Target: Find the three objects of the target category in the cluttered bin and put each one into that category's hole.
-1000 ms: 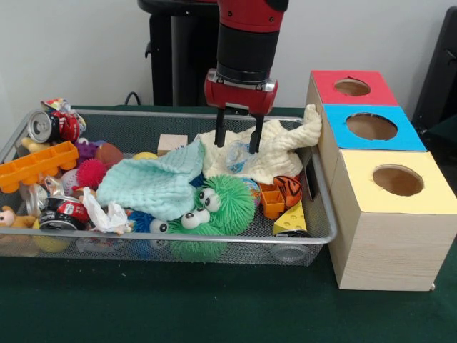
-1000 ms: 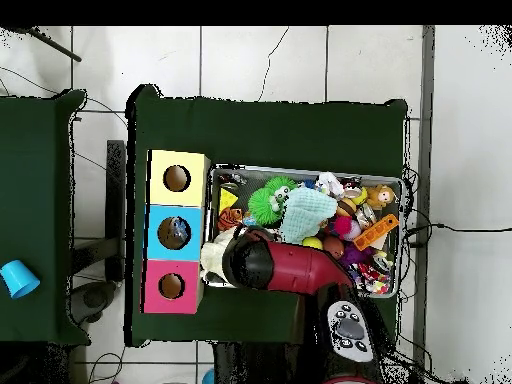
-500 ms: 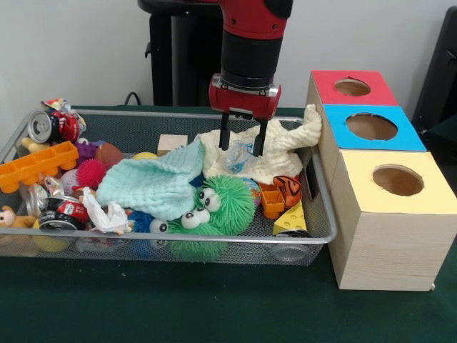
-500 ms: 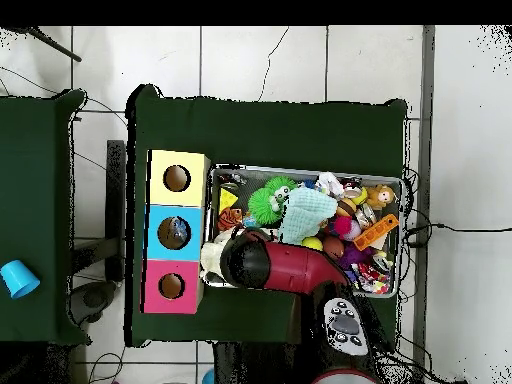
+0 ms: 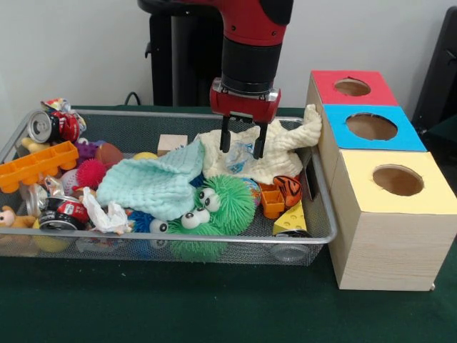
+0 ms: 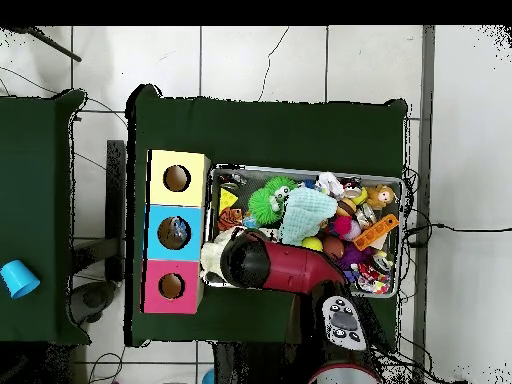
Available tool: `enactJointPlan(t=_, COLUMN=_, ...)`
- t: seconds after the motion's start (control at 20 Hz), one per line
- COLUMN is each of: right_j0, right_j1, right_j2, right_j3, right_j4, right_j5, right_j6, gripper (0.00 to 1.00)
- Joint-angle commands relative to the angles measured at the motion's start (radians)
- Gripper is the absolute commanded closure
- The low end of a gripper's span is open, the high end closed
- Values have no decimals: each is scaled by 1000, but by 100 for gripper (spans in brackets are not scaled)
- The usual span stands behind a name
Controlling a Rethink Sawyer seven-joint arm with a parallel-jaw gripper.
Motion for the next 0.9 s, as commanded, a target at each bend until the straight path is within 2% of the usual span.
enactJointPlan(t=0.05, right_j0=-24, right_j1=50, right_j2=40, right_j3=5, right_j4=27, right_j5=-55, right_j6=170, gripper=0)
enactJointPlan(t=0.9, right_j0=-45, right_j1=76, right_j2=46, right_j3=28, right_j4=6, right_j5=-113, right_j6=162, gripper=0)
